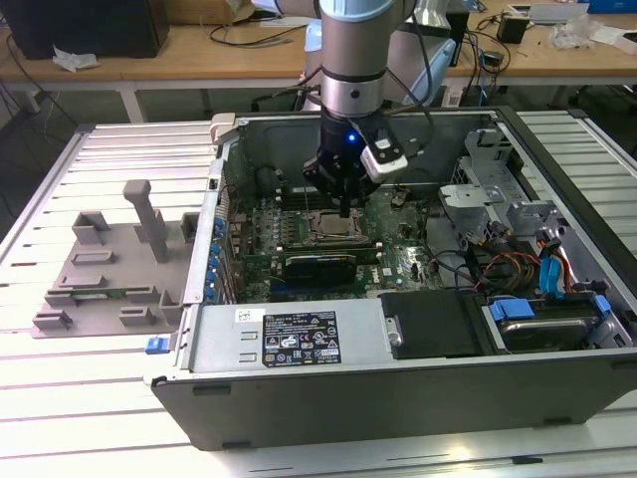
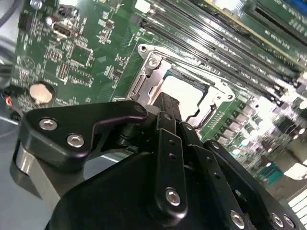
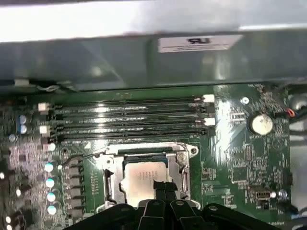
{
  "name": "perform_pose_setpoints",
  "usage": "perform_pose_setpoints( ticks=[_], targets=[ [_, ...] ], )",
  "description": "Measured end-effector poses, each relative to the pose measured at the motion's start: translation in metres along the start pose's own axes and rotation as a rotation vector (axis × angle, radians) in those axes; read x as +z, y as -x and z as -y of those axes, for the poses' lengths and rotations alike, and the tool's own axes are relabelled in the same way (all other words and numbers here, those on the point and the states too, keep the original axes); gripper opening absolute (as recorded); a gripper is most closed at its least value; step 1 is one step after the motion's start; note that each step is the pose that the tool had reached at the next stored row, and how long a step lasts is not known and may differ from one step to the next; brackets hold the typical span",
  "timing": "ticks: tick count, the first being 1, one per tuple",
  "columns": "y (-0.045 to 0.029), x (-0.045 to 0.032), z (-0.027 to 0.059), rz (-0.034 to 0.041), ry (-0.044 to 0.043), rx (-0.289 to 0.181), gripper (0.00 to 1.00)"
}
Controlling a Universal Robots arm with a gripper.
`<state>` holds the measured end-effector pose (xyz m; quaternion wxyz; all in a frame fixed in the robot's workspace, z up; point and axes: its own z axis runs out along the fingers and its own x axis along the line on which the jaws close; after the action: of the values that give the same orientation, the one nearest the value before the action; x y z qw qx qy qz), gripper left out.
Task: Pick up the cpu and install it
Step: 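Close the cpu cover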
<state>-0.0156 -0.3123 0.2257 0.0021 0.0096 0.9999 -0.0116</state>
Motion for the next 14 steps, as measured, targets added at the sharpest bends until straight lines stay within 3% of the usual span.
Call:
perform_pose_setpoints(
  ticks=[1,3,5,9,14],
  targets=[
    [0.0000,0.0003,0.0000,0.0014,0.0002,-0.060,0.11],
    [0.0000,0.0004,0.0000,0.0022,0.0005,-0.093,0.11],
    [-0.0002,0.0008,0.0002,0.0040,0.0063,-0.126,0.11],
    [-0.0030,0.0022,0.0035,0.0048,0.0179,-0.131,0.11],
    [-0.0033,0.0046,0.0036,0.0041,0.0179,-0.083,0.11]
  ],
)
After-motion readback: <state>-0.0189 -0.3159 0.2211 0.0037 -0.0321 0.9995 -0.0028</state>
